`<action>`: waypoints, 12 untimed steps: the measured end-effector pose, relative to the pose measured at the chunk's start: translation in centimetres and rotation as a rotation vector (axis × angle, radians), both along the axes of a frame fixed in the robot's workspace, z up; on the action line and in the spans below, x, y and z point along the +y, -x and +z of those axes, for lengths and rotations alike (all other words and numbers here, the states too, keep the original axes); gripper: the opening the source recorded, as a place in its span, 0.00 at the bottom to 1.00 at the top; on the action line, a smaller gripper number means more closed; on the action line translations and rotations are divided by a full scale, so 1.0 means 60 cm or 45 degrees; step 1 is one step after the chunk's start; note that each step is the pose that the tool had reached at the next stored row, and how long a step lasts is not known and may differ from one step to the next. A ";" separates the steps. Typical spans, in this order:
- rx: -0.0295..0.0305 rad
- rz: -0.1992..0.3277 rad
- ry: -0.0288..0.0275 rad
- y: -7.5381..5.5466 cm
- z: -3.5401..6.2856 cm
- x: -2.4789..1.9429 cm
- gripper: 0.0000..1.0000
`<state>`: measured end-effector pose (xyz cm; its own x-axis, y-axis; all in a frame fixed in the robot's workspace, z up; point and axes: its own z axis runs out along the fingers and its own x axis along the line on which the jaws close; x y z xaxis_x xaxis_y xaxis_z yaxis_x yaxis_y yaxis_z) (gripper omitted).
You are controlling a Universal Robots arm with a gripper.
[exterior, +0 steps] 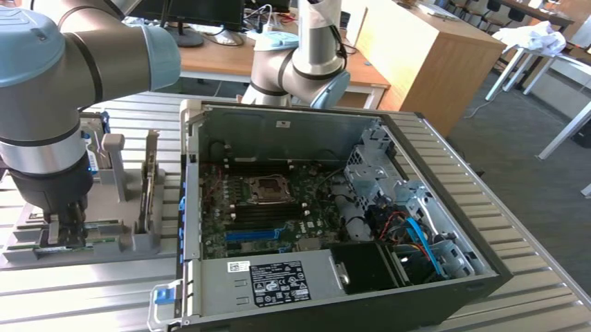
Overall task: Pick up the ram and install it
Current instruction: 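Pick up the ram and move it above insertion slot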
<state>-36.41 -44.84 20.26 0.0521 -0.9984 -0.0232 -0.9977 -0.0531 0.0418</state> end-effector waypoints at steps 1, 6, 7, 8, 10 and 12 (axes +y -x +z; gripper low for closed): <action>0.0001 0.000 0.0001 0.000 0.000 0.0000 0.22; 0.0000 0.000 0.0000 0.000 -0.001 0.0000 0.22; 0.0000 0.000 0.0001 0.000 0.000 0.0000 0.22; 0.0001 0.000 0.0000 0.000 0.000 0.0000 0.22; 0.0000 0.000 0.0001 0.000 -0.001 0.0000 0.22; 0.0000 0.000 0.0001 0.000 -0.001 0.0000 0.22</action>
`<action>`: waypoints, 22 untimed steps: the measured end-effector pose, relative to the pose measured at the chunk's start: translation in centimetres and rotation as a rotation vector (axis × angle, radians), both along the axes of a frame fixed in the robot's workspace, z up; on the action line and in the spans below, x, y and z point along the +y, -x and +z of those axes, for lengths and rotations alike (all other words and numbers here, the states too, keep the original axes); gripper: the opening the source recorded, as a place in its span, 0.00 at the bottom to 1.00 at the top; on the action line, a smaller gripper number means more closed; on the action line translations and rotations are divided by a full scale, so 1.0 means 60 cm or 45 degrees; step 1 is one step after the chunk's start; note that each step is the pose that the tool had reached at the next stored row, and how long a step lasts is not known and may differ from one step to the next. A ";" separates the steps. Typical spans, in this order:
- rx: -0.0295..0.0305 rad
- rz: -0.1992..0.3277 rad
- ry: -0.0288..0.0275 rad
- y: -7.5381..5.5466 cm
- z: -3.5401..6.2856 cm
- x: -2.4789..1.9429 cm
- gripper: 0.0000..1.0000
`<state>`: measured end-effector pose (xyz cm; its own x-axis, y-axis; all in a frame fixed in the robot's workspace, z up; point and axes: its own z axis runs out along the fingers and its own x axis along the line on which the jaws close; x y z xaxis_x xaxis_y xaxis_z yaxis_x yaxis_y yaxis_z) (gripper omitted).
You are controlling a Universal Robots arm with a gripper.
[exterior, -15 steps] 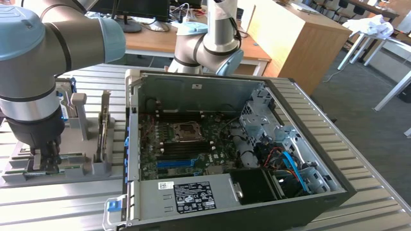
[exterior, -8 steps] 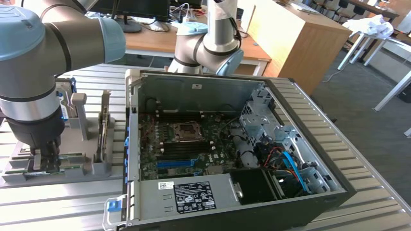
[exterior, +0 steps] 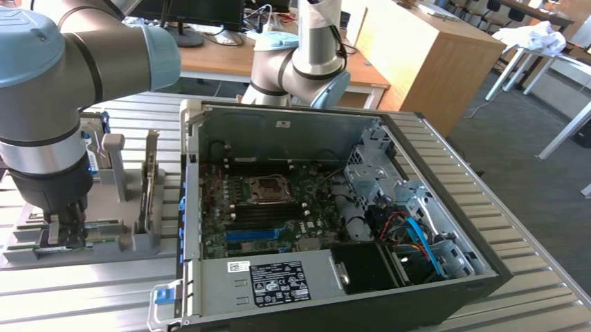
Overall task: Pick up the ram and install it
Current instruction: 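Pick up the ram and move it above insertion slot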
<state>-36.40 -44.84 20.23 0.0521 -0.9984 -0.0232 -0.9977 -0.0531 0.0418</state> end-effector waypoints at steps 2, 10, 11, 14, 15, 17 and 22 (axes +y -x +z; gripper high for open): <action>0.0000 0.000 0.0000 0.000 0.000 0.0000 0.22; 0.0000 0.000 0.0000 0.000 0.000 0.0000 0.11; 0.0001 0.000 0.0000 0.000 0.000 0.0000 0.11; 0.0001 0.000 0.0000 0.000 0.000 0.0000 0.11; 0.0001 0.000 0.0000 0.000 0.000 0.0000 0.11; 0.0001 0.000 0.0000 0.000 0.000 0.0000 0.11; 0.0001 -0.002 0.0000 0.000 0.000 0.0000 0.11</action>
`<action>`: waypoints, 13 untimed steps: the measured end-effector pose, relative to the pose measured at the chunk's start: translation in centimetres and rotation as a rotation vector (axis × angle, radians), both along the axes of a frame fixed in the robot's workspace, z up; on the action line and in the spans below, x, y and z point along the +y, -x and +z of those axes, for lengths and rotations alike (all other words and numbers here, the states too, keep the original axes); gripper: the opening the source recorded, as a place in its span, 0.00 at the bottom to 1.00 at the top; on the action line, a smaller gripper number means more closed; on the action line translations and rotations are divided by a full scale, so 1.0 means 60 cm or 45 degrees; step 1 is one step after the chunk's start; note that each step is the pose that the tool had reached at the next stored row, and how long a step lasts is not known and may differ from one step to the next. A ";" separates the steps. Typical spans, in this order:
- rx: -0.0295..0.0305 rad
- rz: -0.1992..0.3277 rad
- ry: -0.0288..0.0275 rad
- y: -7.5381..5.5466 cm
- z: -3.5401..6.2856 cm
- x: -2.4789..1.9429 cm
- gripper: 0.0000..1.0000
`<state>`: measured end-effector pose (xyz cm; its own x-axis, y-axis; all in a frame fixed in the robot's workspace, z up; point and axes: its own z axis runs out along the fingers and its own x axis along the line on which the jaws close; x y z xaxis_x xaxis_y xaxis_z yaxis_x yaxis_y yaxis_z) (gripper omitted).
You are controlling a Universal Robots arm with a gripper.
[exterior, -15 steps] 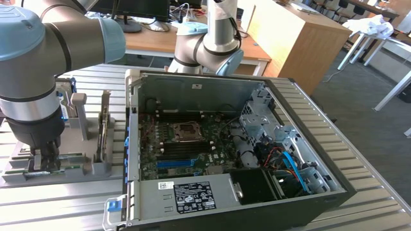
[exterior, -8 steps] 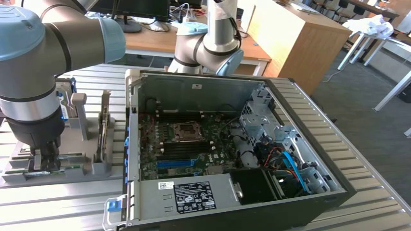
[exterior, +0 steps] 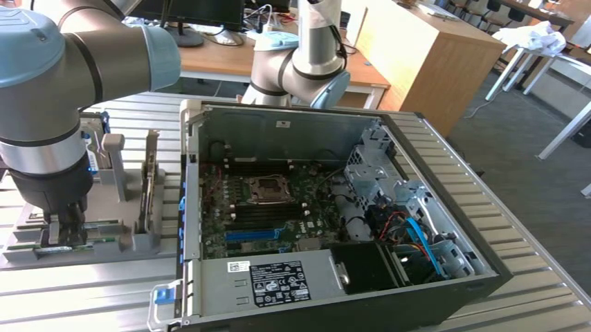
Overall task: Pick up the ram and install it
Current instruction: 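Pick up the ram and move it above insertion slot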
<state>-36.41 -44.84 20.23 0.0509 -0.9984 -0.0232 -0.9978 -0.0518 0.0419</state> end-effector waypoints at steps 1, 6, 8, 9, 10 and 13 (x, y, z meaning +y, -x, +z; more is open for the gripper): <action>0.0000 -0.002 0.0000 0.000 0.000 0.0000 0.11; 0.0000 -0.019 -0.0001 0.000 0.000 0.0001 0.11; 0.0000 -0.027 -0.0001 0.000 0.000 0.0001 0.11; 0.0000 -0.031 -0.0001 0.000 0.000 0.0001 0.11; 0.0000 -0.037 -0.0001 0.000 0.000 0.0000 0.11; 0.0000 -0.051 -0.0001 0.000 0.000 0.0000 0.11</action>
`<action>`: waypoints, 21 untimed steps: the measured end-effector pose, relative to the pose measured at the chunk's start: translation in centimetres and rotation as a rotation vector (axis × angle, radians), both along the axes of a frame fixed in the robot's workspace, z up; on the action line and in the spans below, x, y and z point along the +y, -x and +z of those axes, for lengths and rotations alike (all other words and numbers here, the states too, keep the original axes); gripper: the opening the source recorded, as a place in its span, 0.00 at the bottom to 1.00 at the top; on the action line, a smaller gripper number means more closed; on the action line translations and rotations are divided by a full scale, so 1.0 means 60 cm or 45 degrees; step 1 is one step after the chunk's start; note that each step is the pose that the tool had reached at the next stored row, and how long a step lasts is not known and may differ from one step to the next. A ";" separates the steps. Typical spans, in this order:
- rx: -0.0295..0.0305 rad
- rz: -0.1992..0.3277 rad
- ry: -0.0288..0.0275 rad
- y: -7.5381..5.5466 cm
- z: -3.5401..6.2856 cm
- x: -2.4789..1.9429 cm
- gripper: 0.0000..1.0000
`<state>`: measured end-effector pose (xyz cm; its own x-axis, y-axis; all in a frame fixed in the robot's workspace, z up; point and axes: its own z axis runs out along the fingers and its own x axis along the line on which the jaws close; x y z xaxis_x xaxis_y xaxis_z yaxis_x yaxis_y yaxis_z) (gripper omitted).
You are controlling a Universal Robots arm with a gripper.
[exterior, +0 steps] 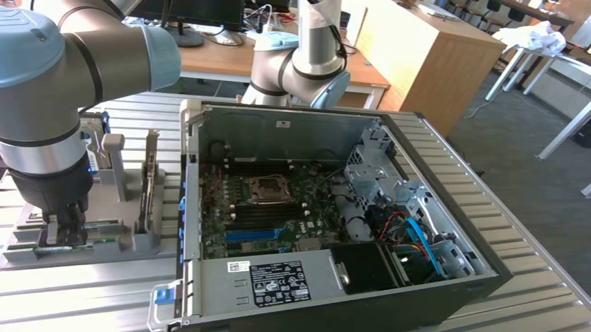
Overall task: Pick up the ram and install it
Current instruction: 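Pick up the ram and move it above insertion slot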
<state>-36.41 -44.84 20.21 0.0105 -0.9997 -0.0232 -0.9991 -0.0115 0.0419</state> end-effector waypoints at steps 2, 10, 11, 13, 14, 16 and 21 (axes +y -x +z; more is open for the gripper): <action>0.0000 -0.001 -0.0001 0.000 0.000 0.0000 0.11; 0.0000 -0.001 0.0000 0.000 0.002 0.0000 0.11; 0.0000 -0.001 0.0001 0.000 0.003 0.0000 0.11; 0.0000 -0.001 0.0000 0.000 0.004 0.0000 0.11; 0.0000 -0.001 0.0000 0.000 0.005 0.0000 0.11; 0.0001 -0.001 0.0000 0.000 0.007 0.0000 0.11; 0.0000 -0.001 0.0000 0.000 0.020 0.0000 0.11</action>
